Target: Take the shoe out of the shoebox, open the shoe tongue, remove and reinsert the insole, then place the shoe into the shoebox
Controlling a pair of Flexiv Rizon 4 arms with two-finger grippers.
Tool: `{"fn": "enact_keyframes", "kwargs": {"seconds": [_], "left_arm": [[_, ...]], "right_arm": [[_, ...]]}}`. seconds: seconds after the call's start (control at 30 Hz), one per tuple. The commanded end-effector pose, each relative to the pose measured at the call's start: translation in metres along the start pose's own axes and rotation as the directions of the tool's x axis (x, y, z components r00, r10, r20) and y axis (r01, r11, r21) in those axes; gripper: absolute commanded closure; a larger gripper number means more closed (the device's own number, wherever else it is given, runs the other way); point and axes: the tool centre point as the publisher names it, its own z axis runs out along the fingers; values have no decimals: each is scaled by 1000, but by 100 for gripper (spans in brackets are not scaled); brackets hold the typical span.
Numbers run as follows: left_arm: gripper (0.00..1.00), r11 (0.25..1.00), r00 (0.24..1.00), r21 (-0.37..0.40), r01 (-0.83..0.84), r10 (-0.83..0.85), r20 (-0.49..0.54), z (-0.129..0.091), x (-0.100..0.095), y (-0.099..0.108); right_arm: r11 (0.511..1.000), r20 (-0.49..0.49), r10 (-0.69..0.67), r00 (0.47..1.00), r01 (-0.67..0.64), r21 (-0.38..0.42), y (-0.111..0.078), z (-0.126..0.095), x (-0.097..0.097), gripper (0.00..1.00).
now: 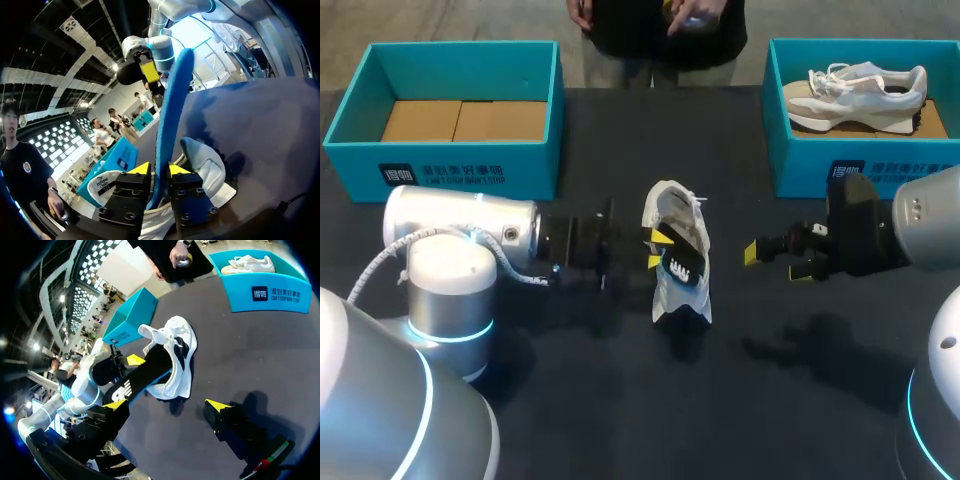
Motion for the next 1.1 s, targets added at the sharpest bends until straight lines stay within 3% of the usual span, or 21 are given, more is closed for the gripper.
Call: {"fn": "enact_keyframes", "kwargs": {"seconds": [0.03,0.07,0.1,0.73,1.0,1.03,1.07,1.1], "left_arm": [[87,1000,1000,-2,2,-2,-9,-4,4,-4],[98,1000,1000,-1,5,-5,-14,-4,5,-4],[100,1000,1000,-1,7,-7,-15,-3,6,-3],[100,998,1000,-57,0,0,3,12,-4,32],[100,998,1000,-67,2,-2,0,8,-4,29],[85,998,1000,-67,1,-1,0,7,-4,27],[63,998,1000,-64,-1,1,-1,5,-4,24],[60,998,1000,-58,-4,4,-2,4,-3,20]], "right_arm": [[1000,1,0,1000,0,-2,-2,0,1,0],[1000,1,0,1000,0,-2,-2,0,1,0],[1000,1,0,1000,0,-2,-2,0,1,0],[1000,1,0,1000,0,-2,-2,0,1,0],[1000,1,0,1000,0,-2,-2,0,1,0],[1000,1,0,1000,0,-2,-2,0,1,0],[1000,1,0,1000,0,-2,-2,0,1,0],[1000,1,0,1000,0,-2,-2,0,1,0]]}}
